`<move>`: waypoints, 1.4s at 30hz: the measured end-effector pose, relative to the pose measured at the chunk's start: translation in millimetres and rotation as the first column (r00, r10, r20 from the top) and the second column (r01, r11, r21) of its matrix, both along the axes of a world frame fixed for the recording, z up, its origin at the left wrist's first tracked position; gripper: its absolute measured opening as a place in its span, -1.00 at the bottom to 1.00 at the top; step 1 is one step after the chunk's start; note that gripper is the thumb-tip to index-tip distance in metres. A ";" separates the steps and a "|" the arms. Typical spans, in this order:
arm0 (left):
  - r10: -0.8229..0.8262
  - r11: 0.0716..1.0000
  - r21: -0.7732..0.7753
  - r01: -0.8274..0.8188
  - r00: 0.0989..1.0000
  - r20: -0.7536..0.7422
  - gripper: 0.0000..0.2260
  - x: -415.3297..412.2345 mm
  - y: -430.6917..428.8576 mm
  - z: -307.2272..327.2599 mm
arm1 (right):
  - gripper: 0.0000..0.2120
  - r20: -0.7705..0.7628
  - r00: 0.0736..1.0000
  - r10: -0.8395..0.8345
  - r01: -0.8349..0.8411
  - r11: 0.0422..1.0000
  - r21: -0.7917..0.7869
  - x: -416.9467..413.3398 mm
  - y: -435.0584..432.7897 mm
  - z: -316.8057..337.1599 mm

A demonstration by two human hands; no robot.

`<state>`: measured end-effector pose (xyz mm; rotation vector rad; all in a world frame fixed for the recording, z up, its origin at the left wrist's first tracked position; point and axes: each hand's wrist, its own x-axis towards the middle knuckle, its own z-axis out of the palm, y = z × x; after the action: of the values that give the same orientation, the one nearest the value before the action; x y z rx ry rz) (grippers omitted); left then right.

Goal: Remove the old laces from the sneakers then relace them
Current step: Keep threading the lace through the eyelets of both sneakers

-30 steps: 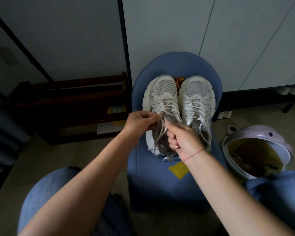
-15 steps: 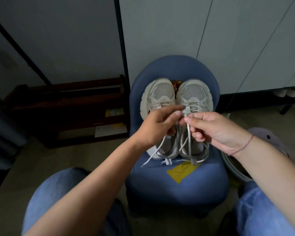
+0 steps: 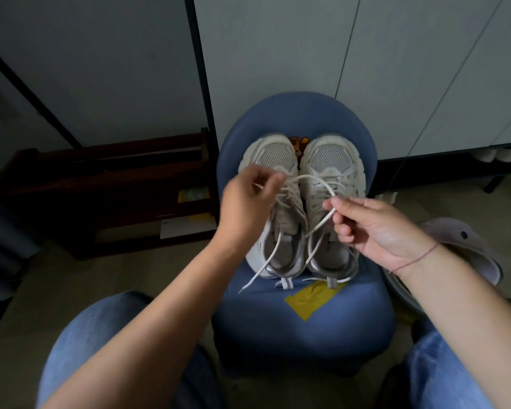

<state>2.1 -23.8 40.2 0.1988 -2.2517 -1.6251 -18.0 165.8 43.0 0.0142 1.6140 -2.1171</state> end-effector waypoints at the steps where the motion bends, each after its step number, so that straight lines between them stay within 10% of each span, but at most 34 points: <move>1: -0.087 0.996 -0.020 0.087 0.996 0.022 -0.88 5.4 7.1 1.2 | -0.82 -0.010 0.999 -0.037 0.037 0.999 -0.016 -0.9 -1.5 0.5; 6: -0.108 0.968 -0.228 0.105 0.994 -0.002 -0.83 19.3 28.7 -5.6 | -0.86 -0.035 0.985 -0.168 0.165 0.984 -0.068 -4.3 -5.7 2.1; 20: -0.202 0.955 -0.214 0.204 0.979 0.033 -0.94 17.6 35.1 -10.7 | -0.85 0.045 0.980 -0.194 0.199 0.957 -0.211 -7.3 -6.4 1.4; 26: -0.193 0.972 -0.122 0.199 0.979 0.061 -0.92 17.9 35.0 -10.4 | -0.84 -0.110 0.993 -0.034 0.037 0.999 0.026 2.0 -11.5 -4.7; 37: -0.120 0.990 0.099 0.101 0.968 0.220 -0.84 6.8 22.0 -6.7 | -0.86 -0.238 0.952 -0.193 0.236 0.957 0.167 -12.9 -16.4 -14.1; 42: -0.095 0.990 -0.083 0.117 0.967 0.236 -0.82 9.1 21.9 -14.3 | -0.83 -0.438 0.892 -0.109 0.269 0.908 0.322 -15.5 -23.1 -21.2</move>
<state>11.2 -1.9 25.9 0.2587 -2.5504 -1.6139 -33.4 142.6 21.8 -0.1651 2.3442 -2.0075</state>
